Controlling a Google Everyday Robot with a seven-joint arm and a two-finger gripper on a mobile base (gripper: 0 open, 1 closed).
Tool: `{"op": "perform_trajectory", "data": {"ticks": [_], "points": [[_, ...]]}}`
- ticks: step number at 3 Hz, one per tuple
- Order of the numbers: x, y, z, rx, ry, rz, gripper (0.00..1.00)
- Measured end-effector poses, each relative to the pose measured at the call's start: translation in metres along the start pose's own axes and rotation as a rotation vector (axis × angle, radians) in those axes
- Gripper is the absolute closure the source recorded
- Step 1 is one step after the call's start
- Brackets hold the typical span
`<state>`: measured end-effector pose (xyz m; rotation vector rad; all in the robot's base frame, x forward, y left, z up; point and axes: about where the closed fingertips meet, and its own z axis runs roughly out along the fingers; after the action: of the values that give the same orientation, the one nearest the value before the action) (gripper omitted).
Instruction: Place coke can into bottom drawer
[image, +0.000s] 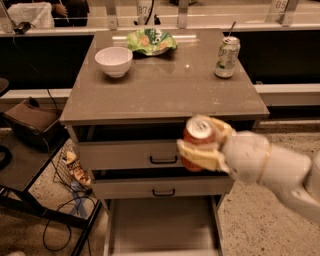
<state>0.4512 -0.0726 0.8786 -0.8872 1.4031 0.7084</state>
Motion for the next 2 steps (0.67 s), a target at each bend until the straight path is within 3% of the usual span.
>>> {"op": "perform_trajectory", "data": {"ticks": [1,2], "points": [[0.062,0.022,-0.047,0.051,0.063,0.015,1.00],[0.126,0.019,-0.073,0.093,0.121,-0.029,1.00]]}}
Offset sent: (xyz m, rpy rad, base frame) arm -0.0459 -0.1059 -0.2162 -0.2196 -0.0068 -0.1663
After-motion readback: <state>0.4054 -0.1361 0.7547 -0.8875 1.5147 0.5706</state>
